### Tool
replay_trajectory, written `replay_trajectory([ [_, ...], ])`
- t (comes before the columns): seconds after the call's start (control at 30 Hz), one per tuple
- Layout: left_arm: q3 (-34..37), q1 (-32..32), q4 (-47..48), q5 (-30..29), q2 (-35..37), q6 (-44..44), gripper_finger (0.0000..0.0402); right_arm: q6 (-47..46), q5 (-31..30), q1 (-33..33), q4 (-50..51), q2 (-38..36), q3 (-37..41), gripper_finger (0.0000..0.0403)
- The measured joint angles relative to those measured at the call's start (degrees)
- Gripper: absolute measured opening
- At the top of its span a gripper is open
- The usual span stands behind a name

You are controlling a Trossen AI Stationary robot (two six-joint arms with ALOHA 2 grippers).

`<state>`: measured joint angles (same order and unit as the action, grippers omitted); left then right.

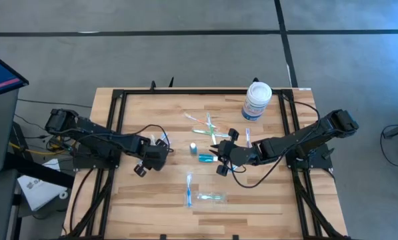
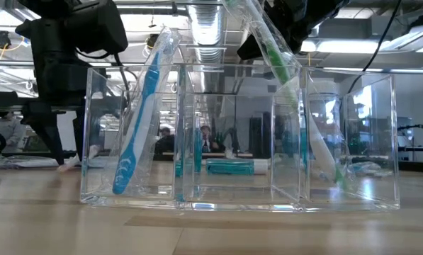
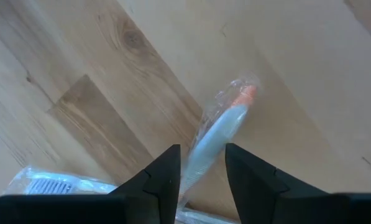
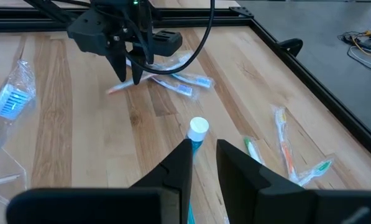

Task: Pick & Place toothbrushing station
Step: Put the orange toothbrush into the transparent organizer

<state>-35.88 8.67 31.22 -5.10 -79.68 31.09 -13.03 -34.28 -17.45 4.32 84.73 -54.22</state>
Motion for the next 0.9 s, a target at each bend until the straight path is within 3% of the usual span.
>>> replay_trajectory([
  [0.47,3.1,0.0,-1.3,-0.4,0.2,-0.2,0.0053,0.1,0.0,0.0,0.0,0.0,0.0,0.0064],
  [0.63,2.8,0.0,-1.5,-0.5,0.6,-0.1,0.0014,0.0,0.0,0.0,0.0,0.0,0.0,0.0064],
  [0.9,-0.1,0.0,-5.0,-1.3,0.5,-0.3,0.0022,0.0,0.0,0.0,0.0,0.0,0.0,0.0064],
])
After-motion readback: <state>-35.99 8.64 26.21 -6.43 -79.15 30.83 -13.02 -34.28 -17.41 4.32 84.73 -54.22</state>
